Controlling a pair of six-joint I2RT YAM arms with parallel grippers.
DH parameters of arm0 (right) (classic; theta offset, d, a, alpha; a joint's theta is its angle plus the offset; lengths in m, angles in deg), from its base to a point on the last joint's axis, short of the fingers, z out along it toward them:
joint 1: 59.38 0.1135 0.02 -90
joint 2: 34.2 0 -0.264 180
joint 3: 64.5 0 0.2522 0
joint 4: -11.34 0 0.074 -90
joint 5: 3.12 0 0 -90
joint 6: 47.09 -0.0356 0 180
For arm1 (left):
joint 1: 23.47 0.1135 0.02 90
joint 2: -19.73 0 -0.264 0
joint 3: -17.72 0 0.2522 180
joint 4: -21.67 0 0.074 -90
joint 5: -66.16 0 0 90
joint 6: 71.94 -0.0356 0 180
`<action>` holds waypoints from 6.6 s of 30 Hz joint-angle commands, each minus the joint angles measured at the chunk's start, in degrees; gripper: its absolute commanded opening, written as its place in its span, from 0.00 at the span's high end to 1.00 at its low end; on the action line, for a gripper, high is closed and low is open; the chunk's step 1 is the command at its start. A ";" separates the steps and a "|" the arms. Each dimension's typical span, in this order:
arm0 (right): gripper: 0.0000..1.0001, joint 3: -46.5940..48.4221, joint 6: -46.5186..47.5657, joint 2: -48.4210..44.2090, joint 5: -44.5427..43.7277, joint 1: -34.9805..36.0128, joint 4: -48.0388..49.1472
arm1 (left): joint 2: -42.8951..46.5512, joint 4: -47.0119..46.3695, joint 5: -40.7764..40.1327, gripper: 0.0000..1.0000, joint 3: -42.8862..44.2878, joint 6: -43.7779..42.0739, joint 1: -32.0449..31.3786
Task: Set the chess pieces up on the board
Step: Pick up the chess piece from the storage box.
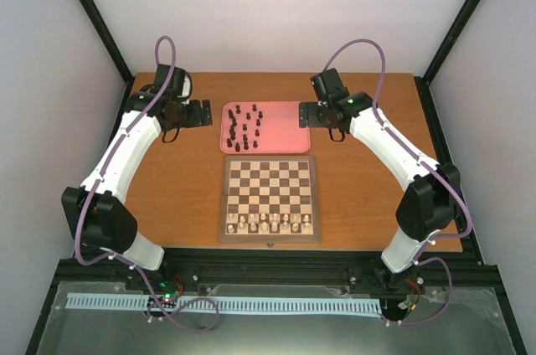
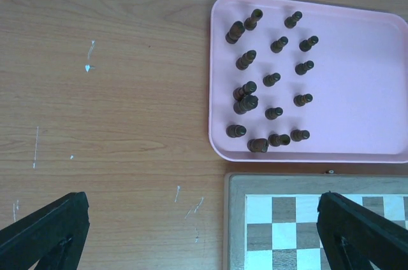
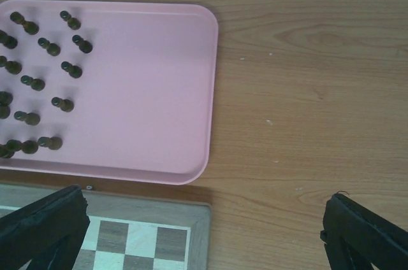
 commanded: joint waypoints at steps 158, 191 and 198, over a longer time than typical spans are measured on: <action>0.00 23.03 5.94 30.26 7.80 -12.82 1.39 | -40.08 5.25 1.97 0.88 29.69 -4.91 -7.24; 0.00 16.32 4.65 19.69 17.43 -13.41 3.17 | -27.37 8.16 11.64 0.97 39.32 -2.34 -7.24; 0.02 4.18 1.11 7.11 39.59 -13.66 10.49 | -18.16 1.65 26.03 0.99 31.49 3.93 -7.24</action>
